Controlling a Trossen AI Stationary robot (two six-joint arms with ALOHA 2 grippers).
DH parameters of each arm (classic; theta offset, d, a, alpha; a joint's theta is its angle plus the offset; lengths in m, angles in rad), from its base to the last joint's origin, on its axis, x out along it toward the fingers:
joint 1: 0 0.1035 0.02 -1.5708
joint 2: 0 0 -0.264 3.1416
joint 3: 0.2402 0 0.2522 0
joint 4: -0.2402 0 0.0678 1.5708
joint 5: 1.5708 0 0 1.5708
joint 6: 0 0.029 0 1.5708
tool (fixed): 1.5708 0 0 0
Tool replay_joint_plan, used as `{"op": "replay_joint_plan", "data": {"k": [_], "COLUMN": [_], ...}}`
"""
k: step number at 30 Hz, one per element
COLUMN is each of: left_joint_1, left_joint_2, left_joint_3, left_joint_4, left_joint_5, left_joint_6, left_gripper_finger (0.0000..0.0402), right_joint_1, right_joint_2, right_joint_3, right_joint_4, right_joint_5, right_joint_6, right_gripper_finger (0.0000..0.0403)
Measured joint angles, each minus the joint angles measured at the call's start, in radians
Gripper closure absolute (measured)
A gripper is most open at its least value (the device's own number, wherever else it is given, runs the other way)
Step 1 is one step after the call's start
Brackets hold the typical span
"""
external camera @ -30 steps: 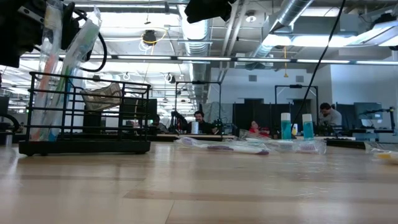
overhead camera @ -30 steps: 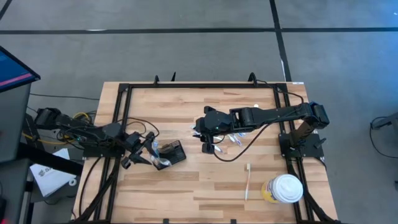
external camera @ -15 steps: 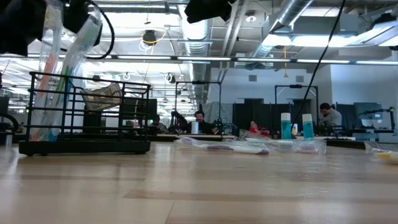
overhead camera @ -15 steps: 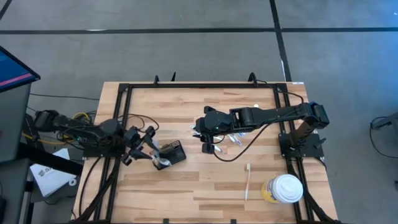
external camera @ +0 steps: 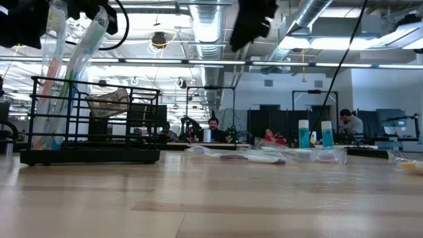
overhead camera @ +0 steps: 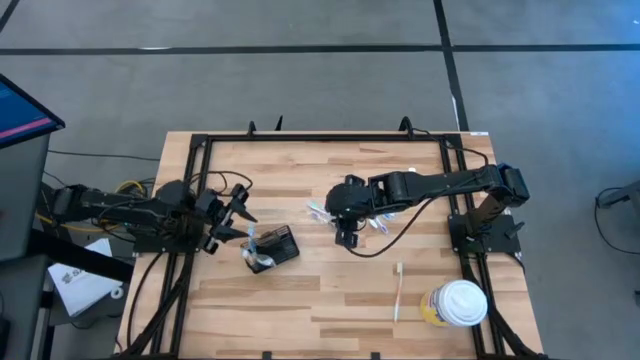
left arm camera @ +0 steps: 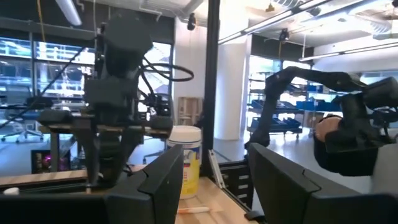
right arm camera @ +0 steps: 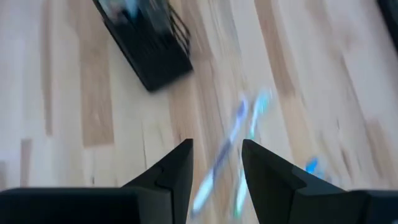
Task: Pick & Place toothbrushing station
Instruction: Put the left purple toothbrush into the top left section of the mesh organizer
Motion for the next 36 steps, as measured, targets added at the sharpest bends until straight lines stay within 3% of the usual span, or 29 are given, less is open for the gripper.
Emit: {"op": "replay_joint_plan", "data": {"k": [4,9,24,36], "left_joint_1": [0.005,0.005,0.005,0.005], "left_joint_2": [0.0,0.0,0.0,0.0], "left_joint_3": [0.0,0.0,0.0,0.0], "left_joint_4": [0.0,0.003,0.007,0.007], "left_joint_5": [-0.002,-0.003,-0.005,-0.005], "left_joint_6": [-0.004,-0.004,-0.004,-0.005], "left_gripper_finger": [0.0225,0.0225,0.0225,0.0225], "right_joint_1": [0.009,0.022,0.026,0.023], "right_joint_2": [-0.001,0.001,0.0,0.098], "right_joint_3": [-0.011,-0.128,-0.436,-0.497], "right_joint_4": [-0.059,-0.043,0.206,0.298], "right_joint_5": [0.0,-0.026,-0.023,-0.021], "right_joint_6": [0.078,0.137,0.264,0.305], "right_gripper_finger": [0.0275,0.0275,0.0275,0.0275]}}
